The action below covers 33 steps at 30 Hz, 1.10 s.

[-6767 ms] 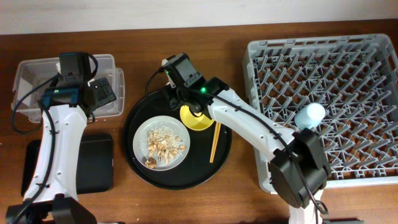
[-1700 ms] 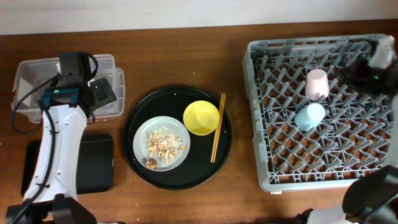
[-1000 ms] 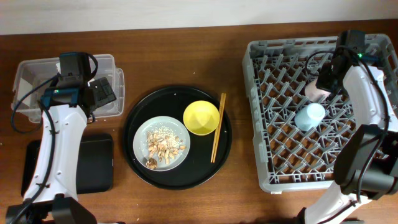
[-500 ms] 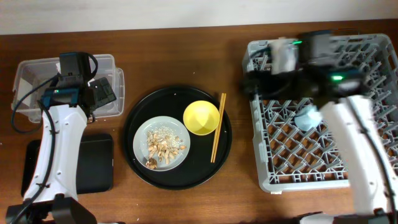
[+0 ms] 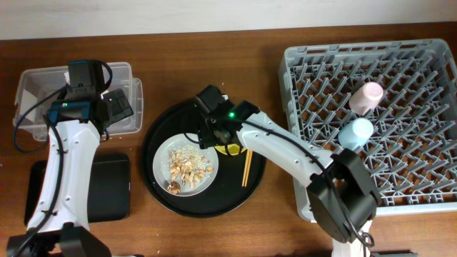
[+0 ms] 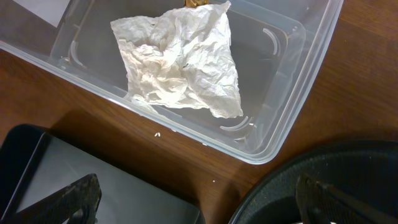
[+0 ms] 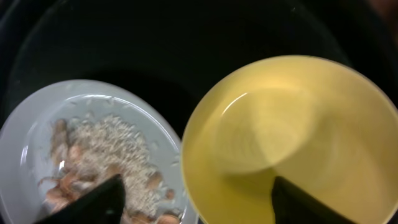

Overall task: Sort waste into correct bins and load items into the dishwasher rack
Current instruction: 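Reach the right gripper to the yellow bowl and grasp its rim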

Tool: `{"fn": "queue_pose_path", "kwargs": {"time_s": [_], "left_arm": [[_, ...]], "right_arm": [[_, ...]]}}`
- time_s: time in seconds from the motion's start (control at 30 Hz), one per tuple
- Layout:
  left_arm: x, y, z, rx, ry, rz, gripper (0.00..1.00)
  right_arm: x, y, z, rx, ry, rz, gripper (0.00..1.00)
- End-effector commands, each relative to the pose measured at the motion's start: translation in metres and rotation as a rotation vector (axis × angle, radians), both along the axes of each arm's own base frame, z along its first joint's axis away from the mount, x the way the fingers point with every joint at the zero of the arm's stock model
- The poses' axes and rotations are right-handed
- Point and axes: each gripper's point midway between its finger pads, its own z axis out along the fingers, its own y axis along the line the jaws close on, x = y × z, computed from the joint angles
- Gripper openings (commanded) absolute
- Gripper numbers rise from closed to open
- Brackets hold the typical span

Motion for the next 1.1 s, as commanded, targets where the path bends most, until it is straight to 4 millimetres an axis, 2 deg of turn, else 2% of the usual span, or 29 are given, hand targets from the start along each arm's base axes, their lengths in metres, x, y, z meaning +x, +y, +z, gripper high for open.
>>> {"fn": "queue_pose_path", "kwargs": {"time_s": [0.0, 0.03, 0.07, 0.1, 0.17, 0.37, 0.47, 0.5, 0.6, 0.67, 0.7, 0.77, 0.87, 0.93, 1.0, 1.07], "left_arm": [[0.000, 0.000, 0.005, 0.003, -0.016, 0.010, 0.99], [0.000, 0.000, 0.005, 0.003, -0.016, 0.010, 0.99], [0.000, 0.000, 0.005, 0.003, -0.016, 0.010, 0.99], [0.000, 0.000, 0.005, 0.003, -0.016, 0.010, 0.99], [0.000, 0.000, 0.005, 0.003, -0.016, 0.010, 0.99], [0.000, 0.000, 0.005, 0.003, -0.016, 0.010, 0.99], [0.000, 0.000, 0.005, 0.003, -0.016, 0.010, 0.99], [0.000, 0.000, 0.005, 0.003, -0.016, 0.010, 0.99], [0.000, 0.000, 0.005, 0.003, -0.016, 0.010, 0.99], [0.000, 0.000, 0.005, 0.003, -0.016, 0.010, 0.99], [0.000, 0.000, 0.005, 0.003, -0.016, 0.010, 0.99], [0.000, 0.000, 0.005, 0.003, -0.016, 0.010, 0.99], [0.000, 0.000, 0.005, 0.003, -0.016, 0.010, 0.99], [0.000, 0.000, 0.005, 0.003, -0.016, 0.010, 0.99], [0.000, 0.000, 0.005, 0.003, -0.016, 0.010, 0.99], [0.000, 0.000, 0.005, 0.003, -0.016, 0.010, 0.99]], "right_arm": [[0.002, -0.001, -0.008, -0.118, -0.091, -0.013, 0.66], [0.004, 0.003, -0.010, -0.139, -0.128, -0.012, 0.59], [0.006, 0.009, -0.016, -0.138, -0.142, -0.018, 0.56], [0.010, 0.002, -0.036, -0.180, -0.140, -0.084, 0.52], [0.013, -0.004, -0.045, -0.218, -0.147, -0.100, 0.51], [0.011, -0.004, -0.044, -0.218, -0.140, -0.096, 0.45], [0.009, 0.000, -0.022, -0.191, -0.132, -0.089, 0.44], [0.008, -0.001, -0.020, -0.192, -0.131, -0.090, 0.43], [0.006, -0.001, -0.020, -0.192, -0.121, -0.085, 0.36], [0.002, 0.003, -0.022, -0.170, -0.096, -0.071, 0.18], [0.002, 0.003, -0.022, -0.168, -0.095, -0.070, 0.12], [0.000, 0.005, -0.022, -0.161, -0.084, -0.066, 0.09], [-0.005, 0.018, -0.018, -0.109, -0.050, -0.010, 0.04], [-0.005, 0.021, -0.005, -0.106, -0.038, 0.003, 0.04], [-0.006, 0.019, 0.024, -0.118, -0.048, 0.035, 0.04], [-0.003, 0.007, 0.065, -0.114, -0.069, 0.013, 0.04]]}}
